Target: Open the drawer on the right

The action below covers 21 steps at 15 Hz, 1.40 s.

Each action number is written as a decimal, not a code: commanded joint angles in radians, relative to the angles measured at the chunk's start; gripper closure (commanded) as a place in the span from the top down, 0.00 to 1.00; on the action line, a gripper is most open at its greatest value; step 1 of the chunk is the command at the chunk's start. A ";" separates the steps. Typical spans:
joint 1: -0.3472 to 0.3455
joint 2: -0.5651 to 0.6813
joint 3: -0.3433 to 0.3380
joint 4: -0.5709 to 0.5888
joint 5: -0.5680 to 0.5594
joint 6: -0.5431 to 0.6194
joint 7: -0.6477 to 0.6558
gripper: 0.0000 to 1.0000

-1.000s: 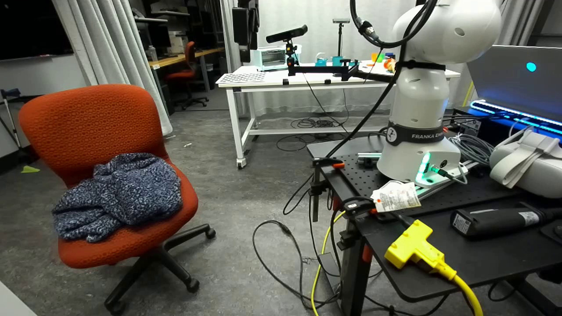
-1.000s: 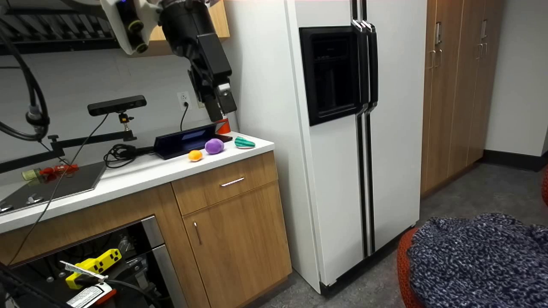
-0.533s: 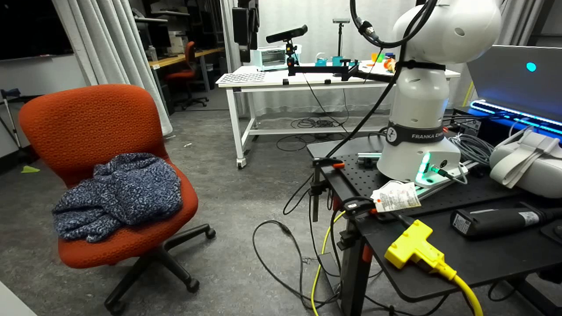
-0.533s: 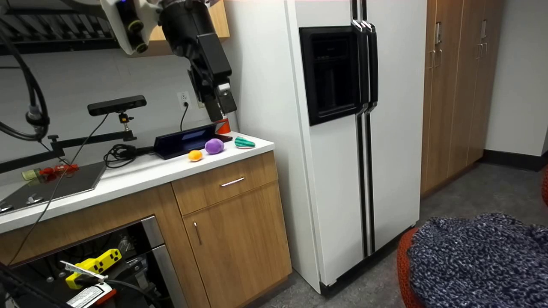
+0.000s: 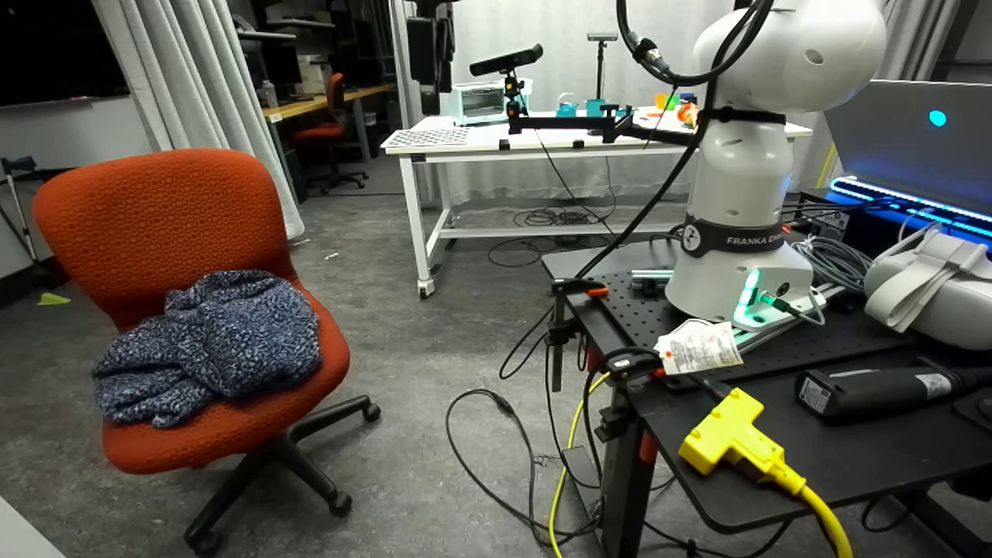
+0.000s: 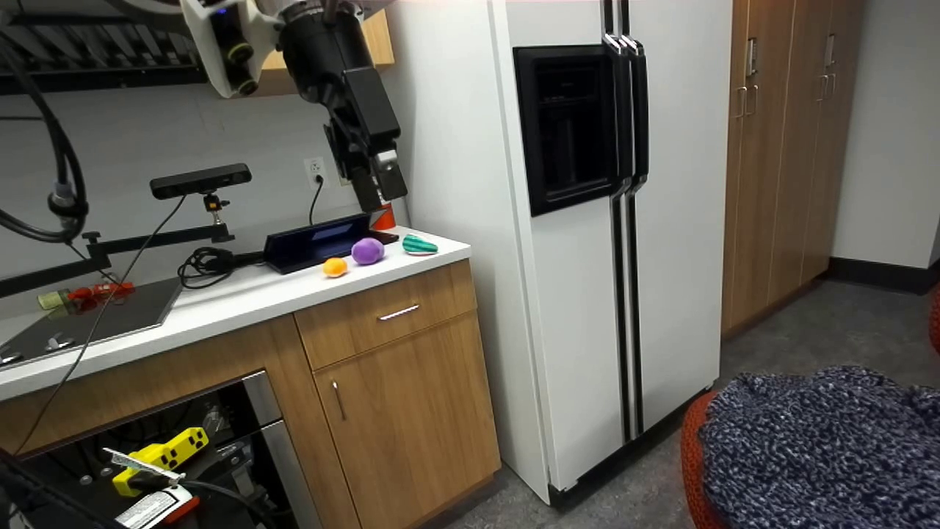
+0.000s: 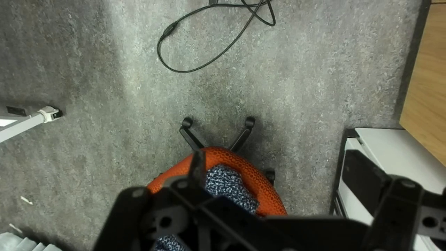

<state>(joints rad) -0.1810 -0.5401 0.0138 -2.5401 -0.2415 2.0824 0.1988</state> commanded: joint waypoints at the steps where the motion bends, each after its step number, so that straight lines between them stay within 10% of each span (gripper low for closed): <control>1: 0.047 0.049 -0.011 0.040 0.043 0.034 -0.016 1.00; 21: 0.292 0.410 0.114 0.379 0.261 0.121 -0.061 1.00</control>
<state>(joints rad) 0.1117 -0.1306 0.1274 -2.1623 0.0196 2.2046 0.1379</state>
